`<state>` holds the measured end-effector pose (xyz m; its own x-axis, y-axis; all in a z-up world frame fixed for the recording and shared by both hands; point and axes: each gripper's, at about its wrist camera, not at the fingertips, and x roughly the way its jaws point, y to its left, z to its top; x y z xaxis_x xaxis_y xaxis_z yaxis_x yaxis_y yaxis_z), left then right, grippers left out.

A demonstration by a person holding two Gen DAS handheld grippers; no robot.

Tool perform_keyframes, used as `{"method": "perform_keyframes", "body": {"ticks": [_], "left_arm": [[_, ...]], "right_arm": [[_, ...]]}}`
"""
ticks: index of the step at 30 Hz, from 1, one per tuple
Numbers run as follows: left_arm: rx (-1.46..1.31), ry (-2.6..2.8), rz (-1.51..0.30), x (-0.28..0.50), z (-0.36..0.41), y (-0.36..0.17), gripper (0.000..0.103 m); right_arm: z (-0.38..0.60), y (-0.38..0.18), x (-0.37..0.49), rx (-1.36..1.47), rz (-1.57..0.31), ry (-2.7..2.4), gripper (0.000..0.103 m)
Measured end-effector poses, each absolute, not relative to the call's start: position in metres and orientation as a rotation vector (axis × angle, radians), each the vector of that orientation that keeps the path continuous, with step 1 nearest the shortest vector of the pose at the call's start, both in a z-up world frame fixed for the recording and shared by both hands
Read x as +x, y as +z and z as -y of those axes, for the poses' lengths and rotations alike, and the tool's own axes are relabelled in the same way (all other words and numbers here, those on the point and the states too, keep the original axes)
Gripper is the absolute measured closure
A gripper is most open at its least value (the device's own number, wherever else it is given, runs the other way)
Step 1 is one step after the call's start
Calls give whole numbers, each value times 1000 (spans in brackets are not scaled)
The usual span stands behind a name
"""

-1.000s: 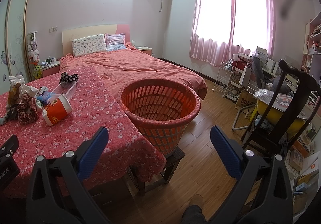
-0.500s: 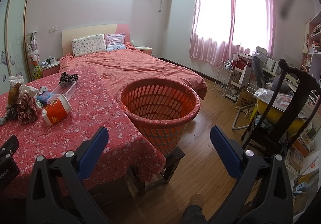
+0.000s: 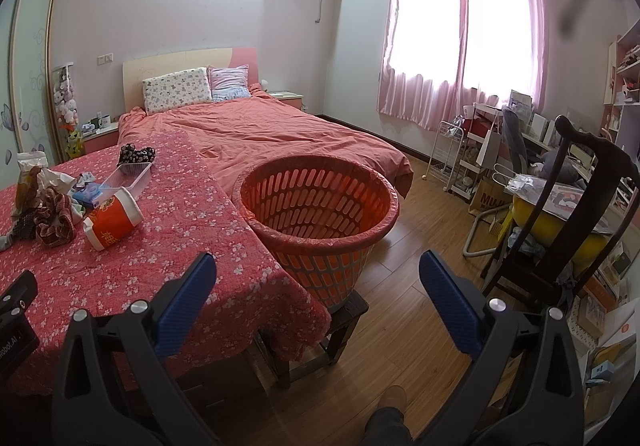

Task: Collect trash
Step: 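Grasp the orange-red paper cup with the right tool while the left tool grasps the brown plaid scrunchie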

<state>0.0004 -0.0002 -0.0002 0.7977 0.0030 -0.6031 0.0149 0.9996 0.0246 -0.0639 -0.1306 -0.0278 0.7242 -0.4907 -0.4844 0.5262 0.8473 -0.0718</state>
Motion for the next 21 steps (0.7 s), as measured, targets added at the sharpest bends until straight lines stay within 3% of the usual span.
{"method": "perform_keyframes", "body": {"ticks": [12,21], "left_arm": [[11,8,-653,0,-6,-4,2],[-61,84,-667,22,-61,-10,2]], "right_arm": [[126,-29,-58,95,-504,-486,4],[82,-25,-5,116,-534,-293,4]]}}
